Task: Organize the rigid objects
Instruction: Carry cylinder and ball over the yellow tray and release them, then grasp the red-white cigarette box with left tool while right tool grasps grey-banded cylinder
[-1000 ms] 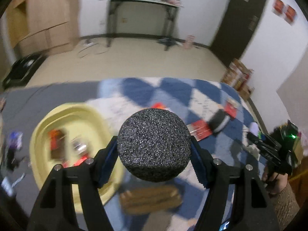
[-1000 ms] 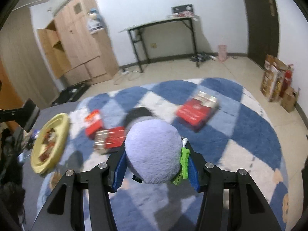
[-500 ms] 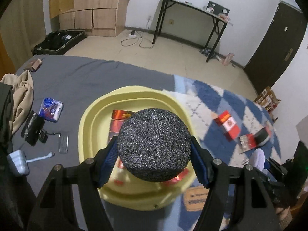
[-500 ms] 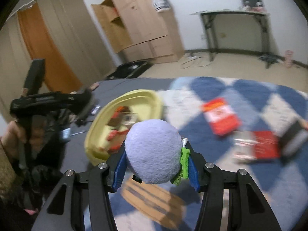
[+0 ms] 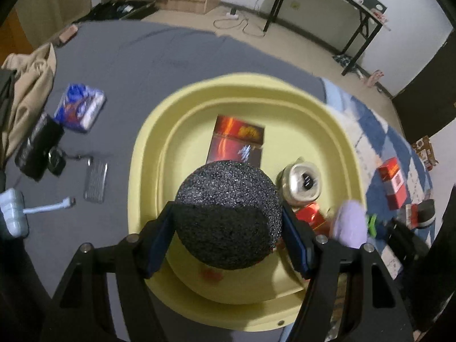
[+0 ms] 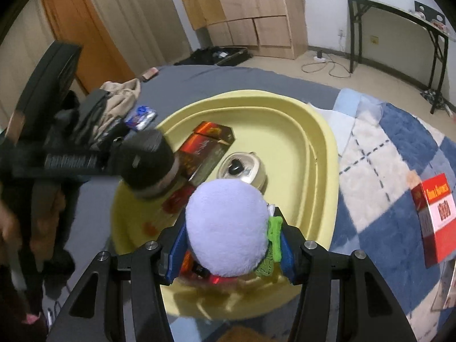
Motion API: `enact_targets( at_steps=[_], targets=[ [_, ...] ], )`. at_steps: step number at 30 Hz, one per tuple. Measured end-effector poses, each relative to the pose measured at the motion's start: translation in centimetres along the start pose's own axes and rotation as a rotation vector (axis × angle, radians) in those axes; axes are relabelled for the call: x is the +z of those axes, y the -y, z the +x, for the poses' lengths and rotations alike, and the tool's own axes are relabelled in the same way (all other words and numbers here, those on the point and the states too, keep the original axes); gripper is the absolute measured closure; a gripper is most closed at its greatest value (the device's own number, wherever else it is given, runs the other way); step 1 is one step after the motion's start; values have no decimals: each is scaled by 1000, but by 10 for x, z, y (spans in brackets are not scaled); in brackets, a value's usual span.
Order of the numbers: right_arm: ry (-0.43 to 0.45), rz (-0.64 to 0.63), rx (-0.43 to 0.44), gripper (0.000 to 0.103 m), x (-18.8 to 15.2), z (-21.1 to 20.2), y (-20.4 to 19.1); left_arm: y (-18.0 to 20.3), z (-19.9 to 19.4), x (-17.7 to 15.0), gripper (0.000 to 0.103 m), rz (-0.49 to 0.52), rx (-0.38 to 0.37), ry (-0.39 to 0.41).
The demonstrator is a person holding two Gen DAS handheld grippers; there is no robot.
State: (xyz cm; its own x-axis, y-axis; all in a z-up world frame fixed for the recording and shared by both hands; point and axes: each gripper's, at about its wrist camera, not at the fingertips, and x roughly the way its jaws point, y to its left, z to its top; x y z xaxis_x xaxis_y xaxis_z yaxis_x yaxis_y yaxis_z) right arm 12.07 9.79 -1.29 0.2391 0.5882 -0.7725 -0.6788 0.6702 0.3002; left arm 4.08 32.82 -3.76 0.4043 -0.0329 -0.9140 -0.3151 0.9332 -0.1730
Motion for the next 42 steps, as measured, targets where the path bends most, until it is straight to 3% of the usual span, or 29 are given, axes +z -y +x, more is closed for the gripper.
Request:
enact_targets(
  at_steps=[2, 4, 6, 7, 9, 11, 16, 19, 26, 29, 31, 33, 36, 42],
  targets=[
    [-34, 12, 3, 48, 7, 15, -2, -3, 6, -2, 32, -11, -2, -1],
    [-58, 15, 1, 44, 11, 28, -6, -6, 9, -4, 31, -46, -60, 8],
    [-80, 25, 8, 36, 12, 29, -8, -11, 8, -2, 30, -90, -112, 16],
    [-81, 25, 18, 32, 14, 29, -9, -13, 6, -1, 24, -104, -113, 19],
    [-18, 28, 24, 9, 11, 12, -10, -13, -9, 3, 13, -128, -90, 54],
    [55, 59, 10, 1, 5, -13, -3, -8, -30, 6, 1, -143, -105, 122],
    [191, 176, -66, 0, -29, -89, 38, 45, -76, 6, 0, -78, -231, 201],
    [254, 250, -169, 0, -67, -153, 82, 101, -93, -4, 0, 42, -331, 200],
    [263, 374, -383, 0, -137, -250, 170, 238, -103, -49, 0, 417, -380, 160],
    [262, 409, -401, 0, -151, -267, 195, 279, -86, -67, 0, 562, -369, 103],
    [250, 444, -368, 0, -152, -268, 209, 305, -66, -74, 0, 649, -298, 73],
    [211, 466, -302, 0, -146, -257, 223, 325, -46, -82, 0, 742, -272, 47],
    [172, 411, -288, 0, -132, -236, 237, 353, -11, -91, 0, 867, -236, 2],
    [91, 355, -262, 0, -115, -199, 275, 387, 51, -89, 0, 969, -191, -33]
  ],
)
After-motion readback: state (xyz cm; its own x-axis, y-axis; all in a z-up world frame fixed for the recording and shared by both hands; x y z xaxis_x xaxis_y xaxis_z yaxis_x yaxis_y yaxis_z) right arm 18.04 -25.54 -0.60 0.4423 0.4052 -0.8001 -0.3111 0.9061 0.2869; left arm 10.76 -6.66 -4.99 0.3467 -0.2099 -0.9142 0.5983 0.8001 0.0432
